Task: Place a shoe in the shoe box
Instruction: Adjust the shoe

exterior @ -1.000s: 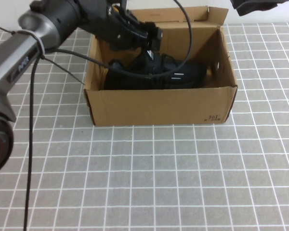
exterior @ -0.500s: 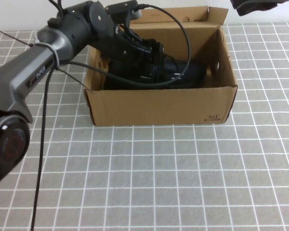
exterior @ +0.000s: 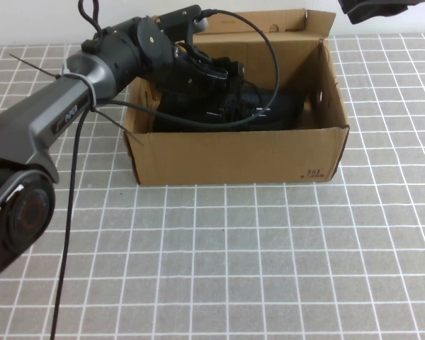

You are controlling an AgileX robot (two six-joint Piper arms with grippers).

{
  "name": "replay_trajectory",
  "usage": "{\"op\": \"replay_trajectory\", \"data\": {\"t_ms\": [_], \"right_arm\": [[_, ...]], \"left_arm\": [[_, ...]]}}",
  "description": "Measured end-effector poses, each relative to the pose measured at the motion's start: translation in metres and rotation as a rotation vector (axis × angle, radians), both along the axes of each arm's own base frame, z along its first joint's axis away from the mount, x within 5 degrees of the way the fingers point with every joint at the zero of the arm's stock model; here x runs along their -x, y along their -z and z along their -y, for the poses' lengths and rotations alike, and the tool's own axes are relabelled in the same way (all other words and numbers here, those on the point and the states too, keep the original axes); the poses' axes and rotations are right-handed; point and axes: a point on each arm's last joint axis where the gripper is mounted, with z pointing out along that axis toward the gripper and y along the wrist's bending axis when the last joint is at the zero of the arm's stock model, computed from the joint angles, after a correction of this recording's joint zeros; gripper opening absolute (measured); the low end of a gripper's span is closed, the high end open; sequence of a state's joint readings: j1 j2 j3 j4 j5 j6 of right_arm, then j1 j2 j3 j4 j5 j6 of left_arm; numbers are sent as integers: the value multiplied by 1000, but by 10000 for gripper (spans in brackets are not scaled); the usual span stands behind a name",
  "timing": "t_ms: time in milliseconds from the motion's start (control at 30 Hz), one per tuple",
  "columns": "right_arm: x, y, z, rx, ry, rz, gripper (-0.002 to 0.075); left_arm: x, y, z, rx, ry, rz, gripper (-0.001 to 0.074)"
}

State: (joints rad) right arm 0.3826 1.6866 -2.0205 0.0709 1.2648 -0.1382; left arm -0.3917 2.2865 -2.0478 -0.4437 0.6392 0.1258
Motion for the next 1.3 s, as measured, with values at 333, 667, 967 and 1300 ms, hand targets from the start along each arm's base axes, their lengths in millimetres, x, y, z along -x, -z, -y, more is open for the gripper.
{"op": "replay_trajectory", "data": {"t_ms": [333, 667, 967, 1300], "right_arm": [[0, 0, 0, 0, 0, 0, -16], [0, 0, 0, 0, 0, 0, -16], [0, 0, 0, 0, 0, 0, -16], [0, 0, 0, 1, -2, 1, -16]], "left_arm": [[-4, 16, 1, -51, 49, 28, 38], [-4, 15, 4, -196, 260, 190, 1], [-3, 11, 9, -289, 483, 380, 0], [-2, -16, 16, -263, 569, 481, 0]]}}
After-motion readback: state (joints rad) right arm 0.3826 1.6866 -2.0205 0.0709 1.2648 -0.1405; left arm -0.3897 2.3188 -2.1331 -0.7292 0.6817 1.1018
